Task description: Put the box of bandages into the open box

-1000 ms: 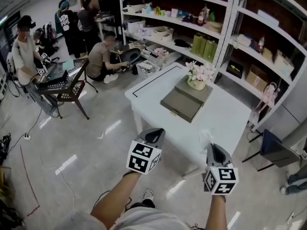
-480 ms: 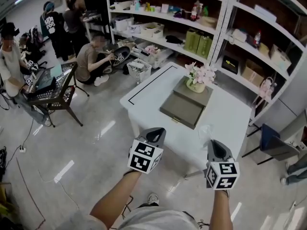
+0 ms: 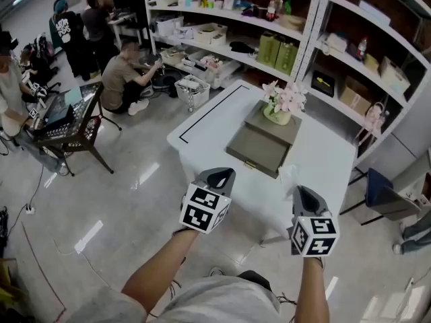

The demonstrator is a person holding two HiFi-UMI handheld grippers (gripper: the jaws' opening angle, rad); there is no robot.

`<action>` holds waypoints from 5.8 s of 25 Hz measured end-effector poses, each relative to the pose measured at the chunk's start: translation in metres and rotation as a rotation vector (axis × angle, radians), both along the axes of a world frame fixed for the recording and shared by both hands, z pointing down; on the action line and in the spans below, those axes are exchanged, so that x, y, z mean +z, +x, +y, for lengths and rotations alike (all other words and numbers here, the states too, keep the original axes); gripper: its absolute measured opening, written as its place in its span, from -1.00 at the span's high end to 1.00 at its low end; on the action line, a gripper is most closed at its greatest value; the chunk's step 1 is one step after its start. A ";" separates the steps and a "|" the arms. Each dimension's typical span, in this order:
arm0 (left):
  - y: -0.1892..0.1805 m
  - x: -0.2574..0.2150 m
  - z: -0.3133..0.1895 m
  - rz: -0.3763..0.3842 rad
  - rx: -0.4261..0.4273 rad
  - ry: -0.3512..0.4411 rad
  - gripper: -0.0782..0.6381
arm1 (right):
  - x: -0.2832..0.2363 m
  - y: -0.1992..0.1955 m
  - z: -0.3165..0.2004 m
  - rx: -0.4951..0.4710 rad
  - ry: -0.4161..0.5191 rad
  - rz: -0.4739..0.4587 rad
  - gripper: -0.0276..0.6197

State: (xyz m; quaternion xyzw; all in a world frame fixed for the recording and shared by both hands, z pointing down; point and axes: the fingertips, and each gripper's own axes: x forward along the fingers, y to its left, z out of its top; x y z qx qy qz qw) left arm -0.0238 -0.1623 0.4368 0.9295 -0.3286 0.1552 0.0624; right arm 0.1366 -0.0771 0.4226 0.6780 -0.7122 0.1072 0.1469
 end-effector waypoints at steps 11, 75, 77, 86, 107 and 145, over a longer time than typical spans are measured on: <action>0.002 0.010 -0.034 0.000 -0.036 -0.020 0.77 | 0.013 0.011 -0.036 -0.039 -0.017 0.001 0.90; 0.083 0.064 -0.216 -0.026 0.047 -0.103 0.76 | 0.181 0.014 -0.252 -0.312 -0.502 0.114 0.90; 0.079 0.062 -0.216 -0.023 0.045 -0.099 0.77 | 0.182 0.012 -0.252 -0.305 -0.510 0.125 0.90; 0.062 0.055 -0.218 -0.023 0.023 -0.092 0.76 | 0.186 0.008 -0.254 -0.285 -0.539 0.133 0.81; 0.074 0.031 -0.229 -0.008 0.060 -0.055 0.76 | 0.085 0.044 -0.252 -0.103 -0.285 -0.009 0.78; 0.083 0.004 -0.231 0.026 0.084 -0.017 0.77 | -0.017 0.076 -0.215 0.076 0.074 -0.053 0.91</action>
